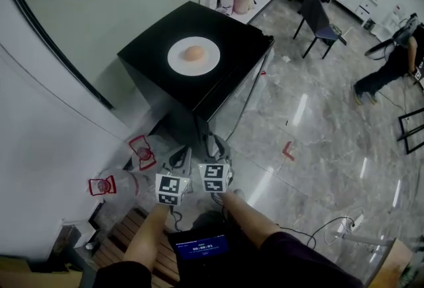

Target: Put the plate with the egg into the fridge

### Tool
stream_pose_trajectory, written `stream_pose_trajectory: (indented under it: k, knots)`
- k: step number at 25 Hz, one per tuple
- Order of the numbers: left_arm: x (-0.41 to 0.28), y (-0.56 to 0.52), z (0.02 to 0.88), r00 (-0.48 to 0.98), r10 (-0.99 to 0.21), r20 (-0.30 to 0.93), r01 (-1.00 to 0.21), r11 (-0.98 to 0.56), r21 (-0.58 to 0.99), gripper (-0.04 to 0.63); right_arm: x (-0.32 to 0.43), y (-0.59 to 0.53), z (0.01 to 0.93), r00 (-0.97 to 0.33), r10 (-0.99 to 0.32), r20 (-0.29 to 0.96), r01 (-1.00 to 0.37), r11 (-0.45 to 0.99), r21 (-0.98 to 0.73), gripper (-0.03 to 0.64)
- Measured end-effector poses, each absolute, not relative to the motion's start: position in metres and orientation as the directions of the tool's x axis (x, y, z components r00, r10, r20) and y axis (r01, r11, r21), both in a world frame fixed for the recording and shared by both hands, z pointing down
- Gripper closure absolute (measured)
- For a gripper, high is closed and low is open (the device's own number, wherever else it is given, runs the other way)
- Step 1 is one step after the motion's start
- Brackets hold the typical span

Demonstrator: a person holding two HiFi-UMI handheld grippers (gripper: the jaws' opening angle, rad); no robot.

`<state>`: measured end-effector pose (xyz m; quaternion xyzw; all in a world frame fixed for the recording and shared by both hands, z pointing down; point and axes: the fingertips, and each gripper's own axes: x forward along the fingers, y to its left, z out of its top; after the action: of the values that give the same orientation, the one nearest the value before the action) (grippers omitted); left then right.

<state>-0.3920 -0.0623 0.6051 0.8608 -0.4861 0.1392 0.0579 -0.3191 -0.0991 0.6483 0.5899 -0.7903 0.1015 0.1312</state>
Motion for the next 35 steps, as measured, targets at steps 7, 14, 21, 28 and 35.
stream_pose_trajectory:
  k: [7, 14, 21, 28, 35]
  knots:
    - [-0.398, -0.074, 0.613, 0.510, -0.808, 0.297, -0.842, -0.539, -0.022, 0.586, -0.320, -0.099, 0.646, -0.186, -0.948, 0.257, -0.977, 0.207, 0.059, 0.482]
    - [-0.395, -0.077, 0.625, 0.528, -0.796, 0.298, -0.827, -0.561, -0.033, 0.586, -0.320, -0.101, 0.648, -0.186, -0.953, 0.239, -0.977, 0.205, 0.056, 0.492]
    - [-0.389, -0.073, 0.627, 0.533, -0.792, 0.298, -0.820, -0.570, -0.049, 0.586, -0.317, -0.097, 0.648, -0.198, -0.948, 0.248, -0.976, 0.214, 0.036, 0.506]
    - [-0.381, -0.071, 0.624, 0.544, -0.785, 0.295, -0.809, -0.584, -0.063, 0.586, -0.315, -0.095, 0.646, -0.243, -0.938, 0.246, -0.967, 0.255, 0.018, 0.515]
    - [-0.365, -0.067, 0.624, 0.588, -0.750, 0.303, -0.770, -0.634, -0.074, 0.586, -0.301, -0.084, 0.646, -0.274, -0.931, 0.240, -0.958, 0.287, 0.019, 0.520]
